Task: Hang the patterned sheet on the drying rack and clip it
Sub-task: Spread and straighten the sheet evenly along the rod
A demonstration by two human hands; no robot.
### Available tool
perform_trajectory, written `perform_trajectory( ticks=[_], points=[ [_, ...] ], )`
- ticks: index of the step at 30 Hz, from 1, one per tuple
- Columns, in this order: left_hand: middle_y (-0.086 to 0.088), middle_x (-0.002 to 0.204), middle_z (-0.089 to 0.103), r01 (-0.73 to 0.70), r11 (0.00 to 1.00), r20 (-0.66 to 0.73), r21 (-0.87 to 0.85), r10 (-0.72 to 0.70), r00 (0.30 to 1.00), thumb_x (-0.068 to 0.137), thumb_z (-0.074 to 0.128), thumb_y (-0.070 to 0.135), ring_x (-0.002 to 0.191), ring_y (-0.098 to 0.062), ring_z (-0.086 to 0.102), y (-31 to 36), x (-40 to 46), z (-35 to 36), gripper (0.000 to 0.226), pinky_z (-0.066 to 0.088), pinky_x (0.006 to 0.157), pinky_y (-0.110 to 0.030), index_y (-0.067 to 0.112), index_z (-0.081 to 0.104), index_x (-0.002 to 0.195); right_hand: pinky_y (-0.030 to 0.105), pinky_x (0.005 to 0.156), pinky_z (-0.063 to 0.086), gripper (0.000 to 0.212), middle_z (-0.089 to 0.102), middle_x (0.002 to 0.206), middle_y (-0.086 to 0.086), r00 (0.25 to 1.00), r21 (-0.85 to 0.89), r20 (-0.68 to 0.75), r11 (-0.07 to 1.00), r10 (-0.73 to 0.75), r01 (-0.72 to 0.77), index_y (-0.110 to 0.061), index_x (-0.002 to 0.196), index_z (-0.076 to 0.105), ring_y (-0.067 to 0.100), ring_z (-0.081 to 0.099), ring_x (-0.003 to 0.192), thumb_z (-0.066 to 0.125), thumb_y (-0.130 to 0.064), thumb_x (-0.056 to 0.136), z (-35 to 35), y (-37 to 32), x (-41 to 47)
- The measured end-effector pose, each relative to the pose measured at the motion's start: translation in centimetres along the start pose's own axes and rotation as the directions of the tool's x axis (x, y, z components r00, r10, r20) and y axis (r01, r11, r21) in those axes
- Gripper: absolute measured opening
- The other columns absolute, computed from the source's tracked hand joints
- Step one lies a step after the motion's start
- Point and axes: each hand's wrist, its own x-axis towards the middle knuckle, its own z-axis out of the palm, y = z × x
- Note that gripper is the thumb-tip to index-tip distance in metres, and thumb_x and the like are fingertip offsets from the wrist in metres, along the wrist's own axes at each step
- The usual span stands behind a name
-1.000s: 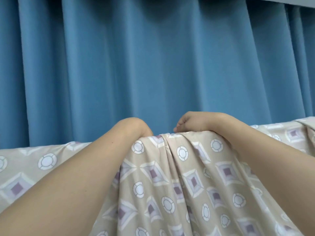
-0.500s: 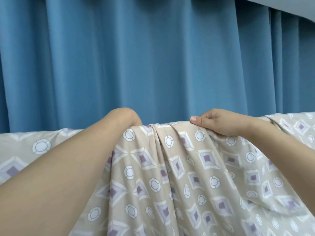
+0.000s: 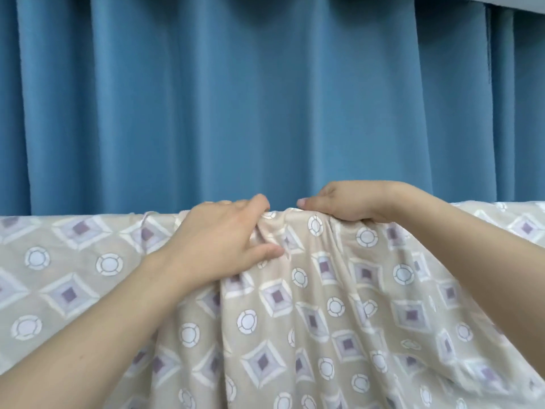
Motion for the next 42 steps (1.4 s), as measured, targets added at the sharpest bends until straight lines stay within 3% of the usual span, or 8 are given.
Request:
perform_trajectory(
  ticks=[8,12,17,23,28,36,40,42],
  points=[
    [0.004,0.053,0.049,0.106,0.993,-0.044,-0.044,-0.107,0.993,0.059,0.032,0.094,0.052,-0.014,0.048,-0.4,-0.3,-0.4,0.074,0.036,0.053,-0.032,0.026,0.021,0.085,0.037,0.070,0.033,0.067,0.047,0.068,-0.001,0.661,-0.771,-0.477,0.637,-0.580,0.002,-0.016,0.073,0.043,0.025,0.047,0.067,0.008,-0.072,0.088,0.1,5.0,-3.4],
    [0.006,0.058,0.050,0.142,0.987,-0.019,0.074,-0.141,0.990,0.056,0.029,0.097,0.055,-0.016,0.049,1.3,0.5,-0.4,0.080,0.034,0.051,-0.032,0.023,0.028,0.084,0.032,0.055,0.033,0.072,0.045,0.072,-0.006,0.888,-0.816,-0.314,0.573,-0.335,-0.073,-0.020,0.074,0.038,0.020,0.047,0.064,0.020,-0.090,0.072,-0.2,4.3,-5.3],
    [0.006,0.057,0.043,0.097,0.984,-0.202,0.149,-0.066,0.977,0.080,0.018,0.080,0.051,-0.019,0.042,1.3,1.1,0.5,0.057,0.029,0.046,-0.030,0.024,0.027,0.078,0.030,0.057,0.035,0.038,0.047,0.070,-0.005,0.930,-0.823,-0.208,0.568,-0.304,0.001,-0.022,0.070,0.038,0.023,0.051,0.068,0.037,-0.046,0.099,-1.5,3.3,-5.0],
    [0.012,0.079,0.046,-0.243,0.962,-0.263,0.124,0.268,0.927,0.098,0.029,0.051,0.075,-0.016,0.044,-0.5,1.6,0.1,0.038,0.043,0.063,-0.032,0.029,0.047,0.074,0.024,0.042,0.049,0.027,0.066,0.056,0.012,0.999,0.003,0.023,0.999,0.049,-0.049,0.000,0.095,0.058,0.026,0.065,0.047,0.043,-0.022,0.100,-3.9,2.8,-3.6],
    [0.007,0.067,0.047,0.167,0.985,-0.206,0.037,-0.156,0.966,0.100,0.036,0.044,0.066,-0.018,0.047,0.5,4.0,-4.1,0.036,0.036,0.059,-0.032,0.020,0.044,0.074,0.038,0.059,0.060,0.025,0.070,0.064,0.019,0.993,0.658,-0.090,0.753,0.071,0.006,0.005,0.097,0.054,0.028,0.070,0.056,0.046,-0.019,0.101,-5.8,2.5,-2.0],
    [-0.020,0.083,0.064,0.388,0.218,0.225,-0.896,-0.530,0.817,0.099,0.040,0.010,0.063,-0.027,0.061,-0.8,12.4,-8.1,0.019,0.057,0.055,-0.030,0.005,0.047,0.083,0.026,0.054,0.045,0.018,0.061,0.068,0.014,0.696,0.376,-0.718,0.838,-0.007,0.395,-0.007,0.068,0.052,0.024,0.053,0.056,0.046,-0.015,0.083,-10.4,-0.7,2.2],
    [-0.012,0.086,0.058,0.315,0.713,-0.307,-0.626,-0.597,0.742,0.085,0.033,0.004,0.074,-0.028,0.049,-1.9,16.3,-6.8,0.013,0.041,0.065,-0.043,0.015,0.039,0.087,0.035,0.063,0.044,0.022,0.056,0.072,0.007,0.423,-0.336,-0.801,0.902,-0.424,0.270,-0.015,0.065,0.049,0.027,0.051,0.066,0.043,-0.009,0.086,-10.8,1.2,5.3],
    [-0.013,0.077,0.049,0.321,0.907,-0.479,-0.272,-0.417,0.772,0.081,0.037,-0.004,0.074,-0.033,0.047,-2.3,16.6,-4.9,0.020,0.033,0.061,-0.040,0.015,0.035,0.088,0.042,0.083,0.045,0.017,0.064,0.097,0.017,0.483,-0.585,-0.685,0.807,-0.546,0.082,-0.008,0.085,0.063,0.036,0.059,0.091,0.047,-0.010,0.087,-9.9,3.1,6.9]
  ],
)
